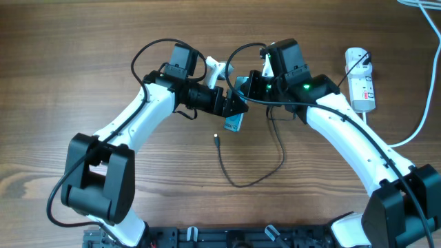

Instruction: Plug charger to phone and switch on socket

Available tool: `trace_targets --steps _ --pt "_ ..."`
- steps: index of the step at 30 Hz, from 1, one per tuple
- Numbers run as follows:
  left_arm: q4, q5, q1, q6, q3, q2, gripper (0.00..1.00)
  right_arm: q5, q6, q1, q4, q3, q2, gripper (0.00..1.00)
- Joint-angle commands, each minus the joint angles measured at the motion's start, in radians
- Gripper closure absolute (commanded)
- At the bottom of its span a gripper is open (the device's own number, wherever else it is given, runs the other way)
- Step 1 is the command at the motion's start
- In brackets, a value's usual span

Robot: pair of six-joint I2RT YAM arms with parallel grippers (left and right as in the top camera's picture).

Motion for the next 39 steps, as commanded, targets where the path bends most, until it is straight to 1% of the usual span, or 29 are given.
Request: trace_targets --steps 1,2,5,9,11,13,15,18,21,24,30,31,34,37,39 --pt "0.003 0.038 0.004 0.018 0.020 -0.034 0.06 -0.015 -0.018 0.000 0.015 0.018 0.009 0.96" --pt "0.003 0.038 0.006 0.018 0.020 -0.034 0.05 -0.031 -0.020 -0.005 0.019 0.018 0.009 0.96" --pt "0.003 0.071 0.024 0.018 0.020 -0.034 0.00 -0.176 -0.087 -0.040 0.035 0.018 0.009 0.96" --pt "0.007 0.289 0.076 0.018 0.020 -0.034 0.00 -0.452 -0.169 -0.126 0.069 0.018 0.009 0.96" --pt "0.008 0.425 0.109 0.018 0.020 -0.034 0.04 -0.566 -0.177 -0.165 0.088 0.018 0.009 0.96" --pt "0.031 0.566 0.138 0.018 0.020 -0.034 0.08 -0.621 -0.178 -0.179 0.108 0.018 0.009 0.96" --pt "0.089 0.690 0.155 0.018 0.020 -0.034 0.11 -0.653 -0.179 -0.178 0.132 0.018 0.009 0.96" --pt "0.111 0.689 0.156 0.003 0.020 -0.038 0.17 -0.658 -0.183 -0.177 0.164 0.018 0.010 0.96" --pt "0.104 0.689 0.151 -0.002 0.020 -0.038 0.26 -0.678 -0.181 -0.177 0.247 0.018 0.010 0.96" --pt "0.104 0.689 0.143 -0.024 0.020 -0.040 0.27 -0.688 -0.164 -0.177 0.288 0.018 0.010 0.96" --pt "0.125 0.689 0.134 -0.037 0.020 -0.050 0.27 -0.687 -0.164 -0.177 0.290 0.018 0.010 0.96" --pt "0.142 0.689 0.134 -0.046 0.020 -0.051 0.29 -0.686 -0.163 -0.177 0.293 0.018 0.010 0.96" --pt "0.196 0.689 0.132 -0.046 0.020 -0.052 0.39 -0.682 -0.118 -0.177 0.325 0.018 0.010 0.96" --pt "0.254 0.689 0.133 -0.047 0.020 -0.052 0.43 -0.663 -0.113 -0.177 0.326 0.018 0.010 0.96" --pt "0.302 0.689 0.133 -0.083 0.020 -0.052 0.44 -0.643 -0.113 -0.177 0.299 0.017 0.010 0.96"
